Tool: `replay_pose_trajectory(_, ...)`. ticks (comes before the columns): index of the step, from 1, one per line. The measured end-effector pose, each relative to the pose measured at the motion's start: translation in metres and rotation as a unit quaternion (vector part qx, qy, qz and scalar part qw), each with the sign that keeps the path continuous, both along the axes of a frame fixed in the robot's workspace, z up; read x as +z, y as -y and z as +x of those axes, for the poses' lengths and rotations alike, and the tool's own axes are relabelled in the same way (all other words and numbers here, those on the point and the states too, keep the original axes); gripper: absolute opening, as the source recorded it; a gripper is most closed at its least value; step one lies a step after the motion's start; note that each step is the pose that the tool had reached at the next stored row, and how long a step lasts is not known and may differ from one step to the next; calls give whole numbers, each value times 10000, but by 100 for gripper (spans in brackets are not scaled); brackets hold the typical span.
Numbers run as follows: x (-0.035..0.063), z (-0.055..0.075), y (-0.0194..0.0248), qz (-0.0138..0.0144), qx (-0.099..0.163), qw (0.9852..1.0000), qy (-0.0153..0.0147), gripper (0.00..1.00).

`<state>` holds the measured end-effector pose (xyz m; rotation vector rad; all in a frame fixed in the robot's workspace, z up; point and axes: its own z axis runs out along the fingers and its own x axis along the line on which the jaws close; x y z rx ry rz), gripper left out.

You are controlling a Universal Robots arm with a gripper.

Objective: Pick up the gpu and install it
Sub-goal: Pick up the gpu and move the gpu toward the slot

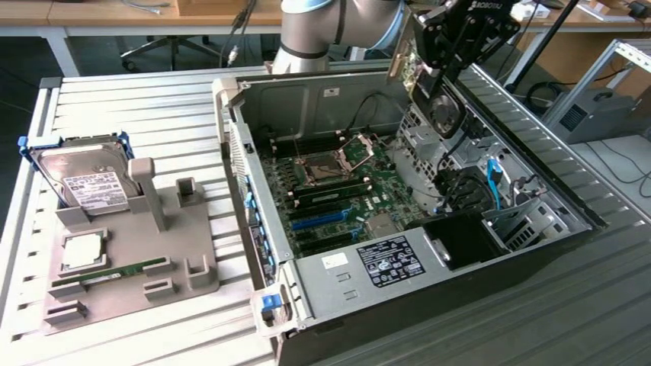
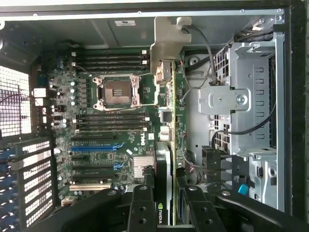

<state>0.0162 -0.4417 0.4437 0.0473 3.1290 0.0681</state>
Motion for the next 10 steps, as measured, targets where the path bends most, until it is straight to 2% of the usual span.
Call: replay_pose_trajectory(10, -201, 0, 0, 0, 0, 10000, 0, 28)
